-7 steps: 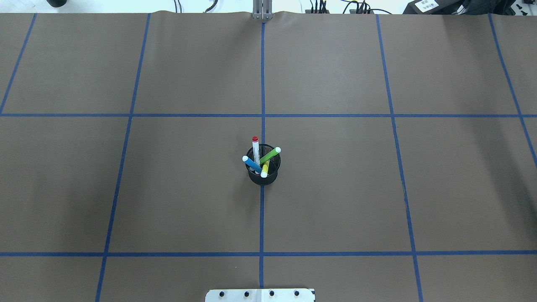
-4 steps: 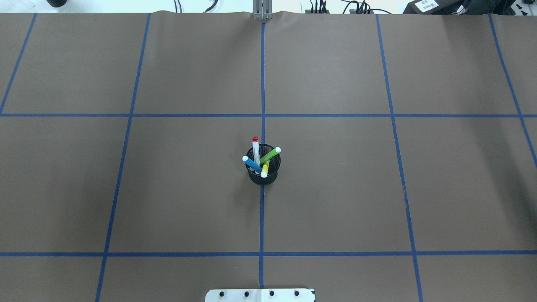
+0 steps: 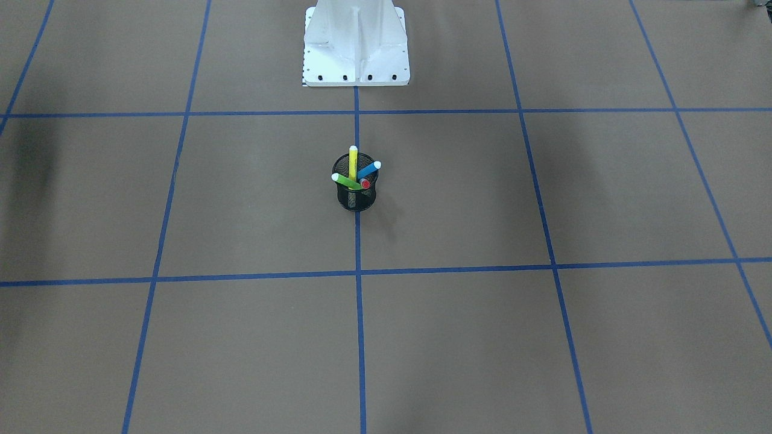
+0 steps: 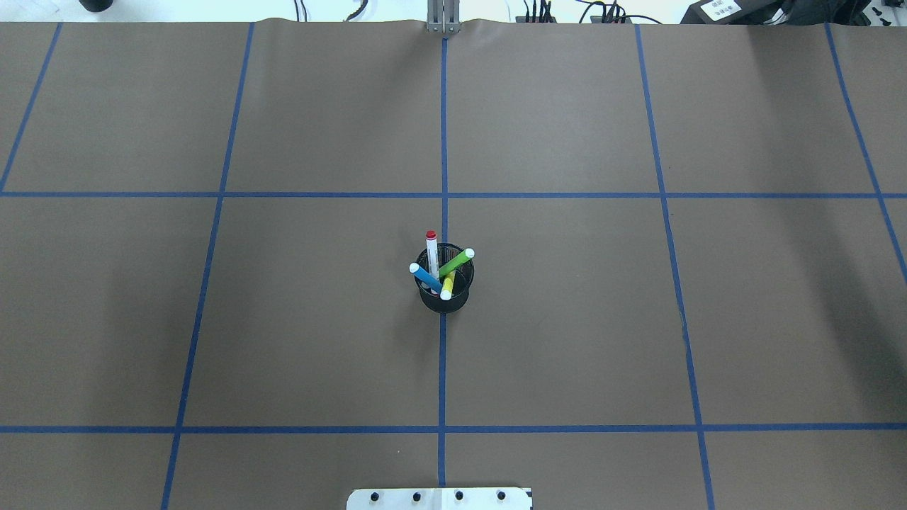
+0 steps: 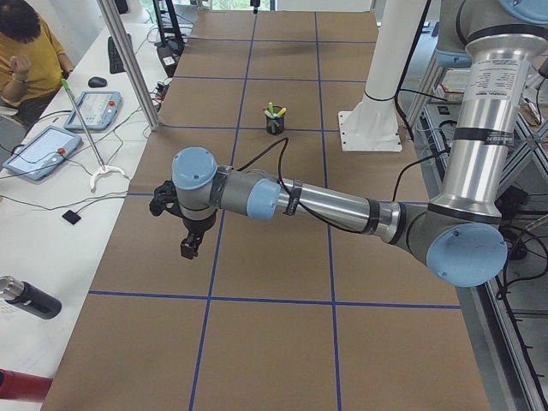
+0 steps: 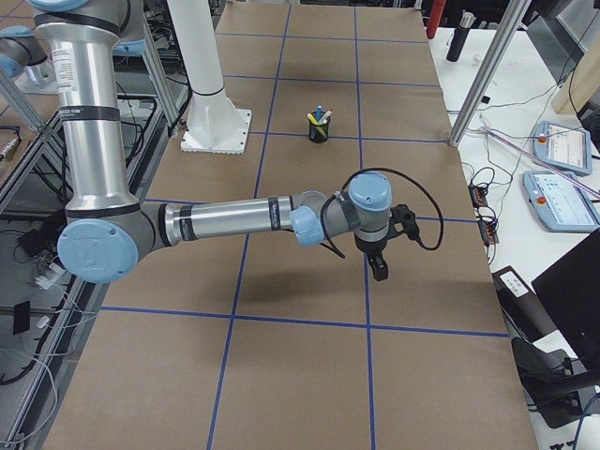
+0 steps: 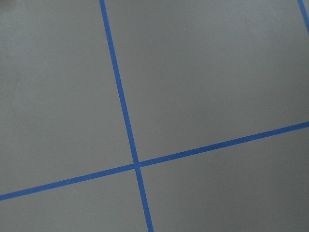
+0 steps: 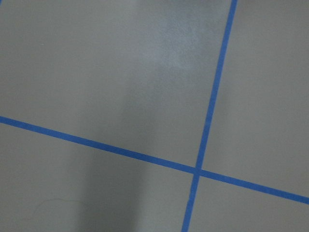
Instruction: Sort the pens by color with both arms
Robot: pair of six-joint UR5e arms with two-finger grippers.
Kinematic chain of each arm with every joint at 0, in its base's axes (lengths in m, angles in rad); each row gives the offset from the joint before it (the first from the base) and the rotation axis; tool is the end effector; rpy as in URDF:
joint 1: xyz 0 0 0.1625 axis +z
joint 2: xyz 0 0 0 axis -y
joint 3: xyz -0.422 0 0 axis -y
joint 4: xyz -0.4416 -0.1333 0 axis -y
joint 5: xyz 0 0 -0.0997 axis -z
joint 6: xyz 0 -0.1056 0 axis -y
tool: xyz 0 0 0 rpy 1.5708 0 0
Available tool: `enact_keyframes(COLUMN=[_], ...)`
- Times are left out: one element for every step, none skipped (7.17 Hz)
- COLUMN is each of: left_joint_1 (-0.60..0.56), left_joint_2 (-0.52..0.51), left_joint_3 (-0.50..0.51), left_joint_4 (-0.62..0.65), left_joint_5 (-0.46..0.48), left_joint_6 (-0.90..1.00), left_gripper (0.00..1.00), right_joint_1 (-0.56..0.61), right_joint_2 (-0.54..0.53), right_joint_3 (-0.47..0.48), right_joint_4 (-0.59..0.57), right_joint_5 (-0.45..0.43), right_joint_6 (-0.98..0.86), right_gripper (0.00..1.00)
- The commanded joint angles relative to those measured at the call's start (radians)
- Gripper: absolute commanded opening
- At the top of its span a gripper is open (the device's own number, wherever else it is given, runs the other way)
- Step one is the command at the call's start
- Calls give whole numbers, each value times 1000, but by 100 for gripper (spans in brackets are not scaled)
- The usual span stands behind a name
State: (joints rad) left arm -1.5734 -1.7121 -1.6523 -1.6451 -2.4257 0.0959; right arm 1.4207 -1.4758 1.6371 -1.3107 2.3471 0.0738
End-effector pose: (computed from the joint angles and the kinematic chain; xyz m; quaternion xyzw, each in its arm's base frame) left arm -0.0552 -0.6056 0.5198 0.1547 0.4029 0.1033 0.8962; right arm -0.0307 -0.5998 0.5396 0.1510 -0.3894 -0.1136 0.9015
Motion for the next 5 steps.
enact_keyframes(left_joint_1=[30,32,33,61,85], left_joint_2=[-27,-43,-63,-79,-80], left_joint_3=[-3,-4,-4,-9,-4], left_joint_4=[-32,-30,-32,-39,-76], left_joint_5=[-6,-9,-9,-10,-9], left_joint_6=[-1,-2,-60,-123,-158], left_gripper=[100,100,100,100,100], right_joint_1=[-125,-166,-225,-282,-336], right_joint_2=[80,115,149,191,245], right_joint_3=[71,104,140,180,203], right_joint_4=[11,10,10,7,1], right_joint_5=[18,24,23,12,-8], right_joint_6=[161,219,298,448,595], right_gripper=[99,99,99,99,99])
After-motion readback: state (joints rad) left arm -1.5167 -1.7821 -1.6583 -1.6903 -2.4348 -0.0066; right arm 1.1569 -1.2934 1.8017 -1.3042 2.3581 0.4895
